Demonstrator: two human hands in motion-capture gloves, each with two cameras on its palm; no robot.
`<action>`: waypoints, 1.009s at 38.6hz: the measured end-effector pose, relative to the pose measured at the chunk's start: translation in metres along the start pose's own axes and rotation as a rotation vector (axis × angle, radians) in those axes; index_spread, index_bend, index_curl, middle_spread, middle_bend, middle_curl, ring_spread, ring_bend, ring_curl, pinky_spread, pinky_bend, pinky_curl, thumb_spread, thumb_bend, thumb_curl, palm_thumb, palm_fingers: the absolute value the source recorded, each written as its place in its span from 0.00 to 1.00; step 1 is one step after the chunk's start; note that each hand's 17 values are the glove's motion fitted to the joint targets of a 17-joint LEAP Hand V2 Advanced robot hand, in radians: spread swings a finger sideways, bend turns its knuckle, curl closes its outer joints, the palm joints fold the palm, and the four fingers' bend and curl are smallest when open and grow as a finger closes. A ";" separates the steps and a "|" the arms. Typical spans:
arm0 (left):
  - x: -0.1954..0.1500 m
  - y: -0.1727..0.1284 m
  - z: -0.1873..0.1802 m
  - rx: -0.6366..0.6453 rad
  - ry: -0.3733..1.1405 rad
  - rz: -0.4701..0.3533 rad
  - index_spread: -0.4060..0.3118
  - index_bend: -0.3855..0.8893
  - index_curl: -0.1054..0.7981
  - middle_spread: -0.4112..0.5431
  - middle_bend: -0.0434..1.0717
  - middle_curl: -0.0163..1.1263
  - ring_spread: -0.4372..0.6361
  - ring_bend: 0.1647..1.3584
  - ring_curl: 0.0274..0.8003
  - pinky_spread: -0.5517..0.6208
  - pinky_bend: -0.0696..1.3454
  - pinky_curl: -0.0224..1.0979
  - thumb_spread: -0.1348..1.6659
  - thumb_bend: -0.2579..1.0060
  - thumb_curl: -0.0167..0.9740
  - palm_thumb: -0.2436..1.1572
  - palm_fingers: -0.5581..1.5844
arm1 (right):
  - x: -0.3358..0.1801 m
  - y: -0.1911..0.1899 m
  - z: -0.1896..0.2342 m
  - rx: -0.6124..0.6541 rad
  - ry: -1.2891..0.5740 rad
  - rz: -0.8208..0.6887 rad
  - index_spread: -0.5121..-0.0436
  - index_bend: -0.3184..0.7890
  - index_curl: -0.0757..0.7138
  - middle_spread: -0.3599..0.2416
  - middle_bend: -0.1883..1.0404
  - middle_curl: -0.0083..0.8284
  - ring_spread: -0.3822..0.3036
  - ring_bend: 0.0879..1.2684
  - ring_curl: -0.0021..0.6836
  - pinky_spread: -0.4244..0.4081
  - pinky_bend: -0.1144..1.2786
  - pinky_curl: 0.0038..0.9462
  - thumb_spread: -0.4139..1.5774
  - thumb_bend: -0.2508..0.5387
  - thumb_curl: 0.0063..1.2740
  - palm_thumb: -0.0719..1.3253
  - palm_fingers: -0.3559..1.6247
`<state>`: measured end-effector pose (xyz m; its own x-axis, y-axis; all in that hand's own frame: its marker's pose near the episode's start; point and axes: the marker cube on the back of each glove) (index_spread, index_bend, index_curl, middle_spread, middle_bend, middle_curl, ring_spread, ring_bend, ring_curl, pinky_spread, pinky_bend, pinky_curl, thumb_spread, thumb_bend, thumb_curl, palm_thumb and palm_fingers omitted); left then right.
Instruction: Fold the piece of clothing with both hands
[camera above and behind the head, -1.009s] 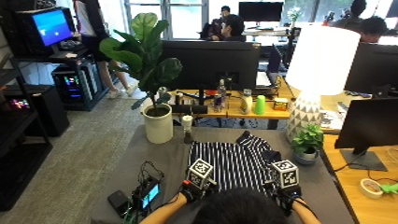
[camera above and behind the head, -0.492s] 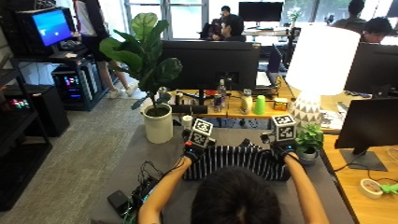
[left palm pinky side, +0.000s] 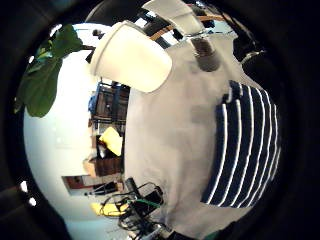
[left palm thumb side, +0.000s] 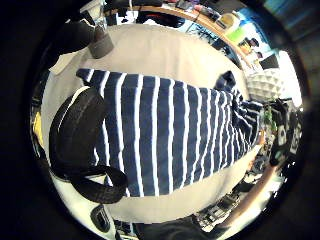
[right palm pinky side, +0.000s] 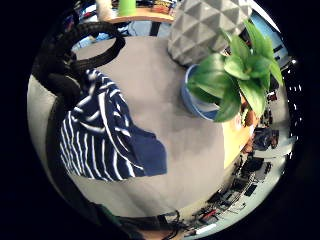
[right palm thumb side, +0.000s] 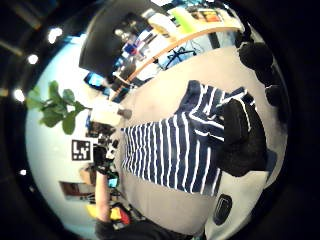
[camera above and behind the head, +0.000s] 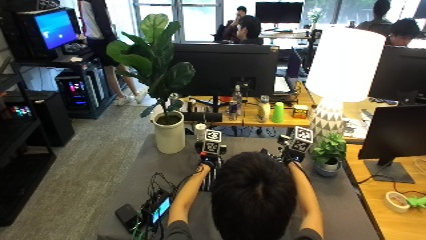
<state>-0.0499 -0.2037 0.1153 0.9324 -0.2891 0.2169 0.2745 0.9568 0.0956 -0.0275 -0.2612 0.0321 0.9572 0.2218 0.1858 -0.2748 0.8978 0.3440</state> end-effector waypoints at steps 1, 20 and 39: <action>0.001 0.002 0.001 -0.005 0.020 0.004 0.28 0.40 0.55 0.19 0.15 0.41 0.17 0.27 0.53 0.27 0.36 0.41 0.80 0.19 0.20 0.44 0.57 | 0.008 0.000 0.000 0.012 0.041 0.036 0.56 0.32 0.43 0.41 0.36 0.56 0.28 0.51 0.68 0.24 0.58 0.48 0.66 0.30 0.44 0.81 0.66; 0.027 0.080 0.095 -0.354 0.301 0.112 0.44 0.43 0.55 0.49 0.16 0.29 0.53 0.24 0.48 0.69 0.26 0.35 0.76 0.18 0.16 0.23 0.31 | 0.084 0.106 0.074 -0.504 0.107 0.529 0.50 0.33 0.32 0.71 0.29 0.47 0.73 0.34 0.54 0.74 0.62 0.43 0.78 0.29 0.29 0.45 0.33; -0.068 0.055 -0.076 0.111 0.450 -0.004 0.45 0.45 0.53 0.51 0.17 0.26 0.57 0.31 0.43 0.70 0.28 0.33 0.79 0.21 0.19 0.26 0.39 | -0.061 0.046 -0.023 -0.303 0.026 0.364 0.63 0.41 0.39 0.41 0.44 0.57 0.28 0.52 0.67 0.24 0.65 0.47 0.56 0.33 0.40 0.73 0.80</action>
<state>-0.0803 -0.1291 0.0317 0.9473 -0.2279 -0.2251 0.2746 0.9396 0.2044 -0.0960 -0.2243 0.0154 0.8066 0.5487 0.2200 -0.5578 0.8296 -0.0239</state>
